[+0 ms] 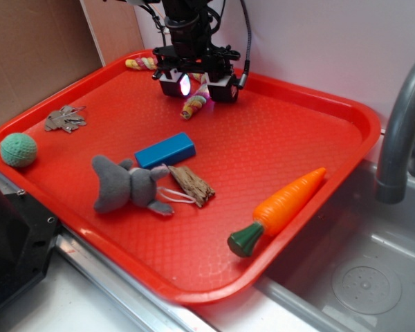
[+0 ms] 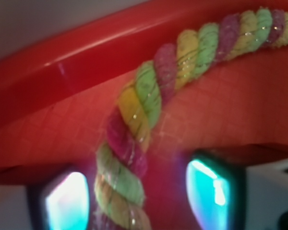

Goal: Grab the multicolored rope.

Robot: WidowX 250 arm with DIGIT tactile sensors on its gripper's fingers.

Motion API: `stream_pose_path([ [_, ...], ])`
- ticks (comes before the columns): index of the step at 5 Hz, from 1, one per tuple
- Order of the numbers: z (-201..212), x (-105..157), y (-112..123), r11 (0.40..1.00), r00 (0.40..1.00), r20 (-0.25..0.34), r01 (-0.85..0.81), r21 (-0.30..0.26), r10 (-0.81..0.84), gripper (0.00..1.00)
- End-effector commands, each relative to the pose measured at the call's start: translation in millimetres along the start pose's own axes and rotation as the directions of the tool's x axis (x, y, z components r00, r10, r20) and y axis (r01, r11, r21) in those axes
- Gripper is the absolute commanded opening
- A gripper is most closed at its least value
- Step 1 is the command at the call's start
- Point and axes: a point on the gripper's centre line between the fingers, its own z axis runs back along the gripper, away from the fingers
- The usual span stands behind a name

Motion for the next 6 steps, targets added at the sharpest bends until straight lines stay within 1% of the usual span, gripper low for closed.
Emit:
stream_pose_path([
  [1,11,10,9,1.000,1.000,-0.009,-0.014,0.015,0.014,0.00],
  [2,54,4,15,0.999,0.998,-0.053,0.015,0.041,-0.012,0.00],
  [4,160,-32,22,0.999,0.999,-0.012,0.052,-0.001,-0.052,0.00],
  [5,213,-53,22,0.995,0.995,0.009,0.096,-0.040,-0.096,0.00],
  [6,253,-71,36,0.985,0.991,0.022,0.137,-0.106,-0.136,0.00],
])
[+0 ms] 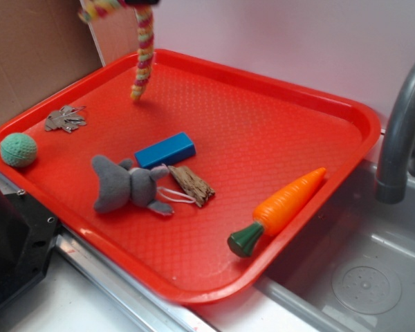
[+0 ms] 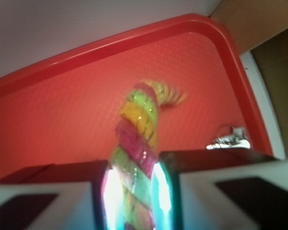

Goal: Grab the multicolored rope.

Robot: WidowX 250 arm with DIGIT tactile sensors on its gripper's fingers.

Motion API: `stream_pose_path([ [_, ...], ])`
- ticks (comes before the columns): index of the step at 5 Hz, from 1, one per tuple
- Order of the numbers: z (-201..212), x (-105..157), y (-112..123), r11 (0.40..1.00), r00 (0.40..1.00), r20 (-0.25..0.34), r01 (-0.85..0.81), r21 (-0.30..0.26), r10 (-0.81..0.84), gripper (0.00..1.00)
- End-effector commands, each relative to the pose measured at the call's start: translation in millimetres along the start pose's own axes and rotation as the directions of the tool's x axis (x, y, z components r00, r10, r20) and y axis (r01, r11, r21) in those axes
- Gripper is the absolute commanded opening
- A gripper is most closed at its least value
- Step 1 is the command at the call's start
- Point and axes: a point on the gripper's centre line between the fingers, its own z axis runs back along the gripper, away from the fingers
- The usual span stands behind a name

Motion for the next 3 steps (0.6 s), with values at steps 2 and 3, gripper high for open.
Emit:
stream_pose_path([
  [2,77,-49,-12,0.963,0.972,0.081,0.231,-0.136,-0.222,0.00],
  [3,66,-46,-19,0.951,0.965,0.048,0.263,-0.160,-0.259,0.00],
])
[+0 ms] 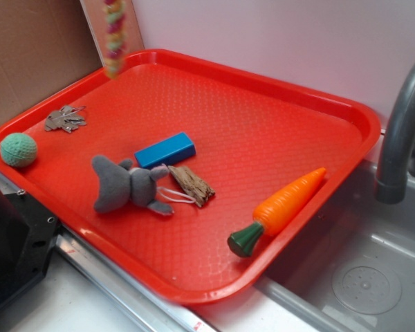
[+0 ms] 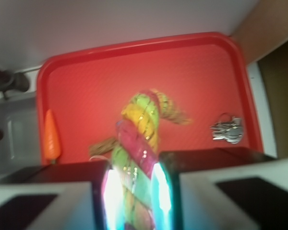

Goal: Grab the multicolored rope.

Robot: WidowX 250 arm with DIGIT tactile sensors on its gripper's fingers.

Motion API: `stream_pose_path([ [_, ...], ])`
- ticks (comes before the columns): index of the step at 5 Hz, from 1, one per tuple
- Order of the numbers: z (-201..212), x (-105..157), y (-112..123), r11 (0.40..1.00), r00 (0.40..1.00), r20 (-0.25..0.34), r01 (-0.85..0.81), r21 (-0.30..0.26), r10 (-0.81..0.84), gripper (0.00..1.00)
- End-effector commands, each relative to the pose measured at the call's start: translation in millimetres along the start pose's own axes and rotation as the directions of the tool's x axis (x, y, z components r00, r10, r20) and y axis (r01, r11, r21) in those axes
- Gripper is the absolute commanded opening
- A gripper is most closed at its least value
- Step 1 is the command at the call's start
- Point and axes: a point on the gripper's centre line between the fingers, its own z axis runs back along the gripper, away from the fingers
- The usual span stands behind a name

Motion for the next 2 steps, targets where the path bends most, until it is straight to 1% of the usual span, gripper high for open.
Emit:
stream_pose_path([
  [1,-4.8,12.4,7.6,0.999,1.000,-0.003,0.017,-0.030,-0.017,0.00],
  [2,-11.4,14.3,9.4,1.000,1.000,-0.007,0.008,-0.016,-0.008,0.00],
])
